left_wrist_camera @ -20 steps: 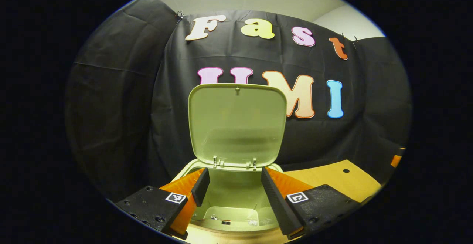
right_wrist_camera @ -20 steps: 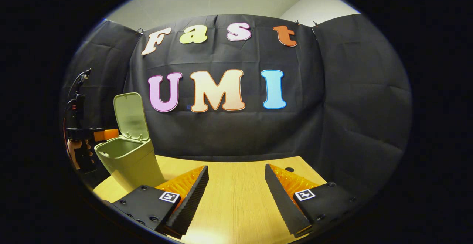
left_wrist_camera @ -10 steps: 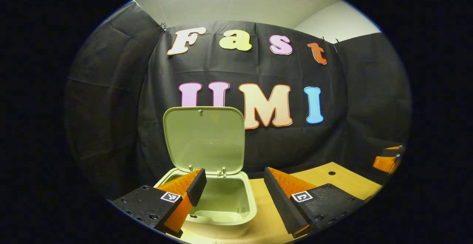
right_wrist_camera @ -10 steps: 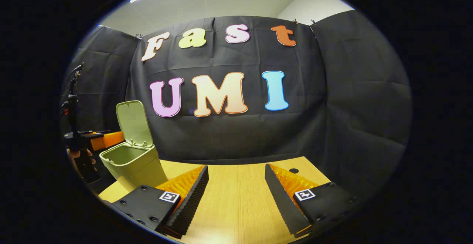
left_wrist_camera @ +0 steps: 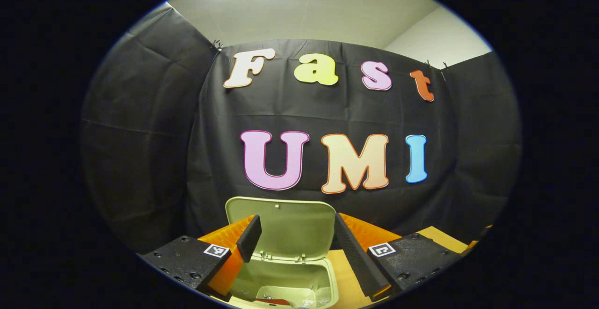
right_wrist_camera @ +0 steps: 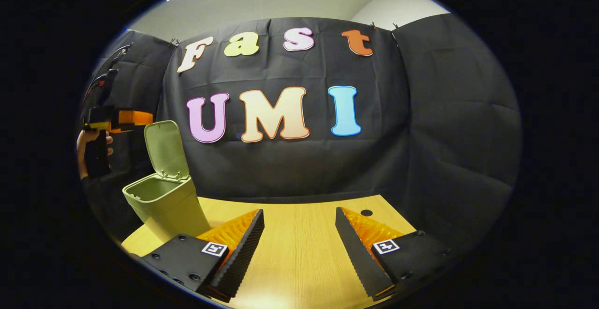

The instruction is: Press the lid of the desktop garbage bin to open it, pick up the crumpled paper on the desktop and throw it into the bin, then pick up the pop can on the desktop and drop it into the bin, and finally close the garbage bin lid.

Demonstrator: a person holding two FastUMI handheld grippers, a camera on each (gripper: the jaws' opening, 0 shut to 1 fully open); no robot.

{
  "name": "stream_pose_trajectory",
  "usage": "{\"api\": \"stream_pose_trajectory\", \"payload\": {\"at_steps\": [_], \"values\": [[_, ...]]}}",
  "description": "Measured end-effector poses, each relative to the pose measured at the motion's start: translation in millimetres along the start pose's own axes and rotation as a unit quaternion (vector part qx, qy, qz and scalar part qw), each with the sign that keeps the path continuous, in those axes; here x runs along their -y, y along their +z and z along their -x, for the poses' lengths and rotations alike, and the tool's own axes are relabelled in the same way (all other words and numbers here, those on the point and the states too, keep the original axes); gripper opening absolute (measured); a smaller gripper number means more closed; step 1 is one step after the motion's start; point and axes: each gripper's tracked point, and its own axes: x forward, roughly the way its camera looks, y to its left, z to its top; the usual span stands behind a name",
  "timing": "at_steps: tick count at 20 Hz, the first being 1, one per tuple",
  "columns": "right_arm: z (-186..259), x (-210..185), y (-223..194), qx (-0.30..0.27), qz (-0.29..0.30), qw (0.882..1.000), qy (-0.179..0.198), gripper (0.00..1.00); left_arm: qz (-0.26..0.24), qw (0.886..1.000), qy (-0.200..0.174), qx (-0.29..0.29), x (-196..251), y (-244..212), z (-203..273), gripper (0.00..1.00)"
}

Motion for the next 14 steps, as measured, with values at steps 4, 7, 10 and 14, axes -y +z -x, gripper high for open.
{"api": "stream_pose_trajectory", "payload": {"at_steps": [4, 7, 10, 14], "values": [[2, 0, 2, 0.002, 0.005, 1.0, -0.005, 0.96, 0.032, 0.999, 0.016, -0.005, -28, 14, -30, 0.92], [2, 3, 5, 0.003, 0.006, 1.0, -0.009, 0.96, 0.032, 0.999, 0.021, -0.016, -49, 22, -55, 0.91], [1, 4, 6, 0.004, 0.003, 1.0, -0.013, 0.97, 0.036, 0.998, 0.003, -0.044, -54, 22, -83, 0.91], [-1, 6, 6, 0.004, 0.004, 1.0, -0.02, 0.97, 0.007, 0.996, -0.015, -0.087, -53, 7, -111, 0.92]]}}
